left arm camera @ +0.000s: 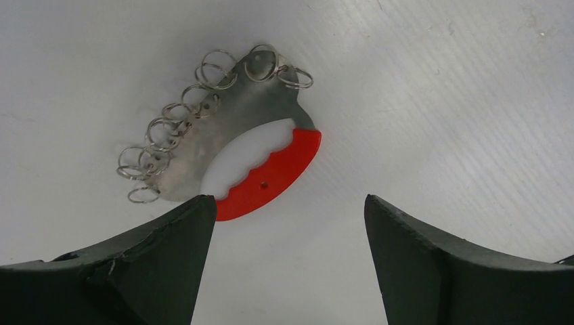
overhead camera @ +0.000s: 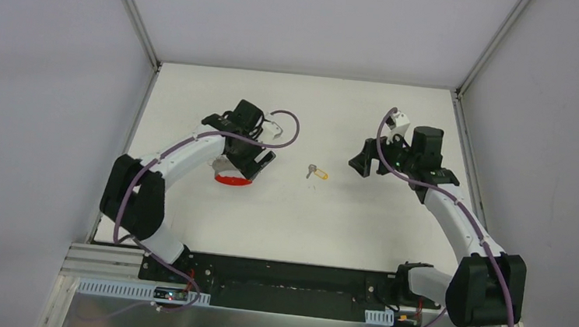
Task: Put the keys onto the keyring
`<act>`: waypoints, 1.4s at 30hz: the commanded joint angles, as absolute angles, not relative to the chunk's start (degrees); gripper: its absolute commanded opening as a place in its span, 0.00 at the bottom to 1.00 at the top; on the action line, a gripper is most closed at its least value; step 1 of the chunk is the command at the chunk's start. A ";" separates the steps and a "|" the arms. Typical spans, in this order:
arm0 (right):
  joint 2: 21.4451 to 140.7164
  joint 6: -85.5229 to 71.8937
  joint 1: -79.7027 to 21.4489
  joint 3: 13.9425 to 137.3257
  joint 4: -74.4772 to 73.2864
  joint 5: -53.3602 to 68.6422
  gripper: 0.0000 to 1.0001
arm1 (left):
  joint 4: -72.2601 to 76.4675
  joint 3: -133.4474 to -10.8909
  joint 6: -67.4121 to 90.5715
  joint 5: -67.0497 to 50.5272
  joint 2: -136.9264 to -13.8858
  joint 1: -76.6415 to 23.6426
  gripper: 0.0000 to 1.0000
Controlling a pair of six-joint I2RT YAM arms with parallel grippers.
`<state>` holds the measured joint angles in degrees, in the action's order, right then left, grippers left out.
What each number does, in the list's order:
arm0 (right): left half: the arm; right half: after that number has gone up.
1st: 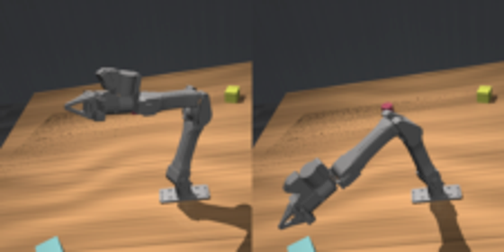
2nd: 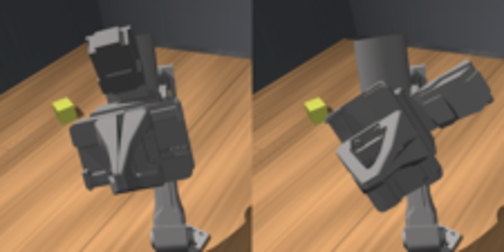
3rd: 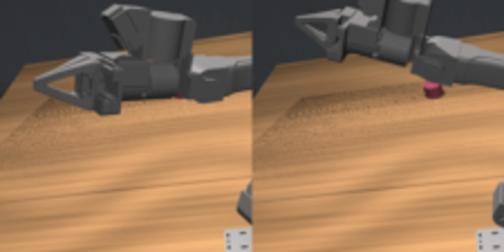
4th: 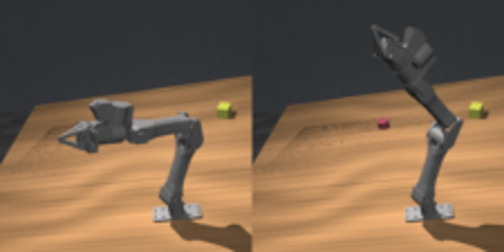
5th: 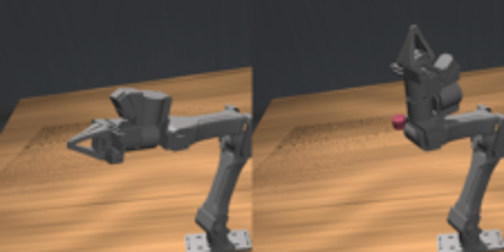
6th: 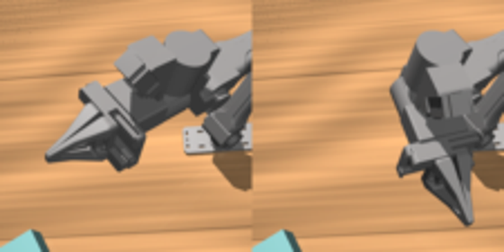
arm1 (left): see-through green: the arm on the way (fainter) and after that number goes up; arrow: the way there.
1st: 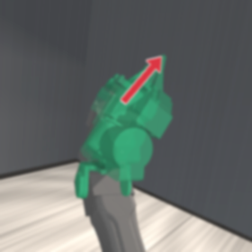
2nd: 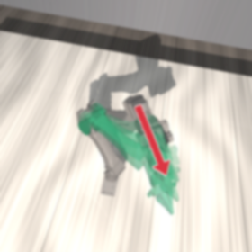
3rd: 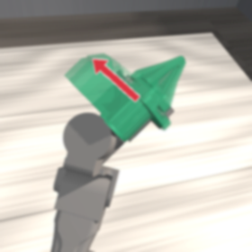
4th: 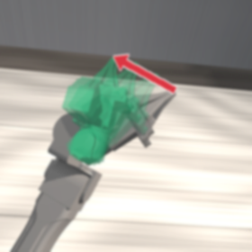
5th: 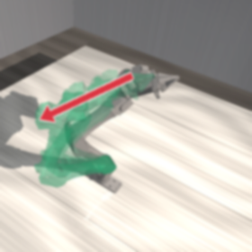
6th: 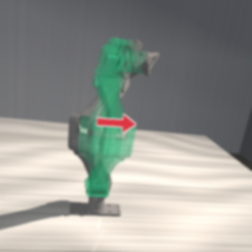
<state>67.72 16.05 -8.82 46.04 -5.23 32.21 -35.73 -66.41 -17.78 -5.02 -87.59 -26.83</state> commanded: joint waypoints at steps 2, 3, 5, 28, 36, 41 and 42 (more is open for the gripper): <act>69.66 19.31 -8.64 45.92 -5.01 32.75 0.98 | -38.51 -71.37 -12.84 -1.39 -94.38 -27.86 0.80; 69.74 19.67 -8.62 45.91 -4.98 32.32 0.98 | -38.84 -72.17 -12.53 -0.54 -95.34 -27.86 0.78; 69.86 20.13 -8.65 45.89 -5.07 31.72 0.98 | -39.37 -73.56 -12.30 1.68 -96.68 -27.82 0.76; 67.77 21.71 -7.73 44.69 -4.78 31.66 0.98 | -44.39 -86.48 -5.44 -8.28 -109.46 -17.68 0.47; 68.17 21.62 -7.16 44.56 -4.69 32.43 0.98 | -45.05 -88.78 -5.47 -12.89 -111.55 -18.37 0.44; 68.62 21.45 -7.04 44.56 -4.70 32.47 0.98 | -45.45 -91.12 -5.65 -11.57 -114.23 -19.22 0.38; 68.64 21.41 -7.03 44.54 -4.66 32.56 0.98 | -45.77 -91.81 -5.63 -11.43 -114.94 -19.19 0.38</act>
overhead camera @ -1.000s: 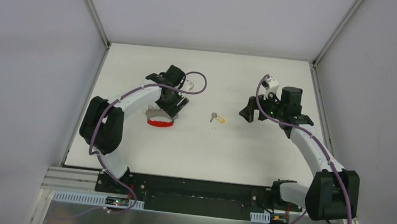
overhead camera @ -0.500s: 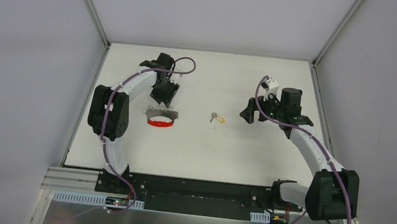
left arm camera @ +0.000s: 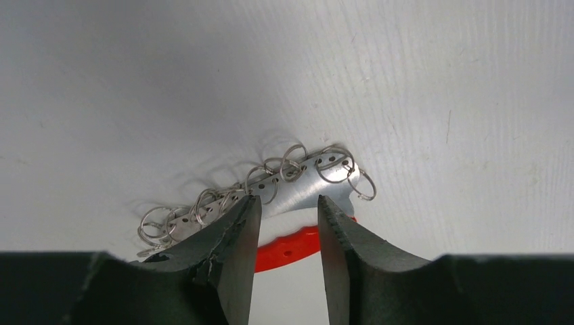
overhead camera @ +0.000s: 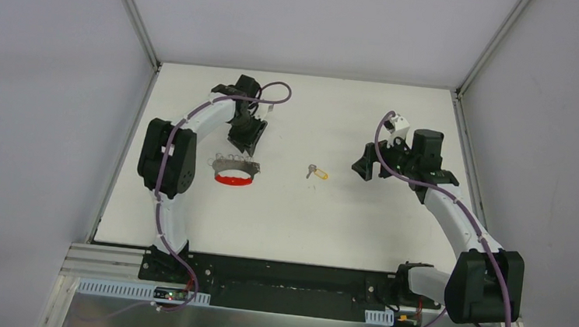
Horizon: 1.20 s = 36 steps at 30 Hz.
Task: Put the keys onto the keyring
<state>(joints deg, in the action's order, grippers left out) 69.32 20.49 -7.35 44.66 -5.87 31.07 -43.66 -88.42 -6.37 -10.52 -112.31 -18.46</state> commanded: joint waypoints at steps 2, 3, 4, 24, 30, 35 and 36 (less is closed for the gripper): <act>68.73 21.36 -6.96 44.47 -4.74 32.73 0.98 | -46.27 -92.71 -5.67 -11.43 -115.99 -19.26 0.36; 68.73 21.36 -6.97 44.47 -4.70 32.77 0.98 | -46.39 -92.84 -5.63 -11.58 -116.33 -19.25 0.35; 68.85 21.43 -6.95 44.47 -4.70 32.76 0.98 | -46.47 -92.94 -5.64 -11.74 -116.63 -19.25 0.35; 67.64 21.47 -5.85 43.64 -4.29 33.58 0.98 | -48.98 -94.33 -4.14 -14.48 -119.25 -19.36 0.22; 66.57 20.97 -4.78 43.27 -4.05 34.48 0.98 | -45.71 -89.93 -4.49 -11.82 -114.07 -19.34 0.27; 66.10 20.61 -4.07 43.08 -3.87 35.07 0.98 | -43.50 -84.84 -7.55 -13.84 -107.06 -19.41 0.36; 66.09 20.57 -4.00 43.07 -3.85 35.19 0.98 | -43.53 -84.10 -8.39 -14.69 -105.94 -19.65 0.38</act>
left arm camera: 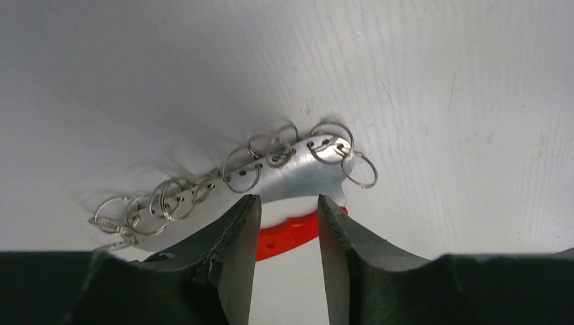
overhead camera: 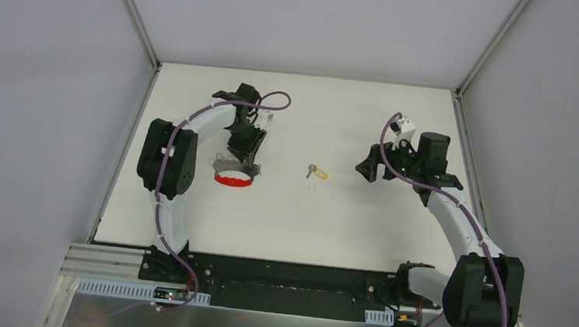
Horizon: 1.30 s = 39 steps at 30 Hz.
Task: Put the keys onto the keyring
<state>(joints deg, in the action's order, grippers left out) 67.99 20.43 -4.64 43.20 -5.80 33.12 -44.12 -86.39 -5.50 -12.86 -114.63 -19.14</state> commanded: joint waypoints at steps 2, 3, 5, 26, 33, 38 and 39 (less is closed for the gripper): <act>66.22 20.57 -3.96 43.07 -3.77 35.25 0.98 | -43.41 -82.60 -10.75 -14.71 -104.36 -20.71 0.44; 66.26 20.57 -3.96 43.08 -3.78 35.28 0.98 | -43.39 -82.01 -12.19 -13.99 -103.85 -21.67 0.45; 66.42 20.52 -3.96 43.07 -3.71 35.41 0.98 | -43.45 -80.98 -15.37 -12.22 -103.46 -23.80 0.48; 66.27 20.70 -3.52 42.82 -3.67 35.90 0.98 | -50.53 -90.60 -41.80 7.11 -116.28 -37.26 0.46; 66.66 20.83 -3.34 42.78 -3.69 35.72 0.98 | -51.50 -91.15 -42.53 5.09 -117.01 -37.53 0.44; 67.30 20.70 -3.29 42.80 -3.63 35.57 0.98 | -51.36 -90.55 -42.98 4.27 -117.40 -37.77 0.40; 67.36 20.66 -3.26 42.80 -3.57 35.61 0.98 | -51.25 -90.54 -42.98 4.37 -117.57 -37.78 0.39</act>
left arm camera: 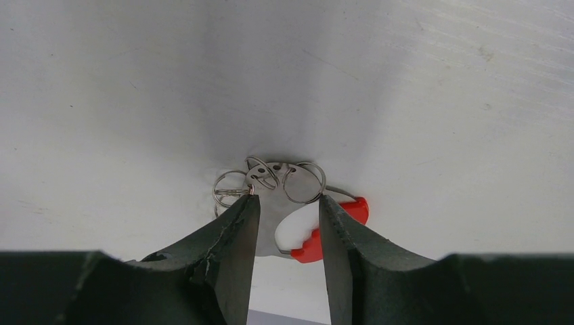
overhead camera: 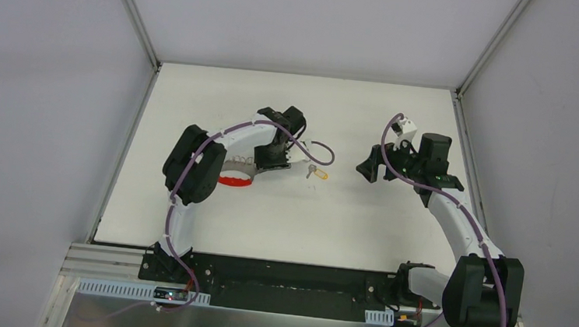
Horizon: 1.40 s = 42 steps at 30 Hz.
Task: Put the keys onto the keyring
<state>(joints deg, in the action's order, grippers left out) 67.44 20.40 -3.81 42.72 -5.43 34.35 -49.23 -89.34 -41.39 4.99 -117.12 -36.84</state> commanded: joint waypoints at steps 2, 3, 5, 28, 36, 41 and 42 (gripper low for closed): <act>67.41 20.65 -3.25 42.89 -3.66 35.71 0.98 | -51.21 -90.53 -42.92 4.18 -117.91 -37.86 0.37; 67.41 20.65 -3.26 42.81 -3.62 35.75 0.98 | -51.28 -90.48 -42.89 3.87 -118.04 -37.92 0.37; 67.33 20.65 -3.25 42.80 -3.55 35.76 0.98 | -51.36 -90.24 -42.89 3.40 -117.74 -38.13 0.37; 66.52 20.32 -2.72 42.37 -3.39 36.61 0.98 | -46.50 -87.25 -46.58 9.92 -117.11 -39.64 0.36; 66.88 20.19 -2.64 42.28 -3.25 36.82 0.98 | -46.07 -87.45 -46.24 9.75 -116.24 -39.64 0.21; 66.80 20.21 -2.54 42.32 -3.17 36.78 0.98 | -46.23 -87.69 -46.01 9.20 -115.60 -39.64 0.11; 66.80 20.21 -2.55 42.28 -3.22 36.82 0.98 | -46.37 -87.78 -45.91 9.04 -115.51 -39.63 0.09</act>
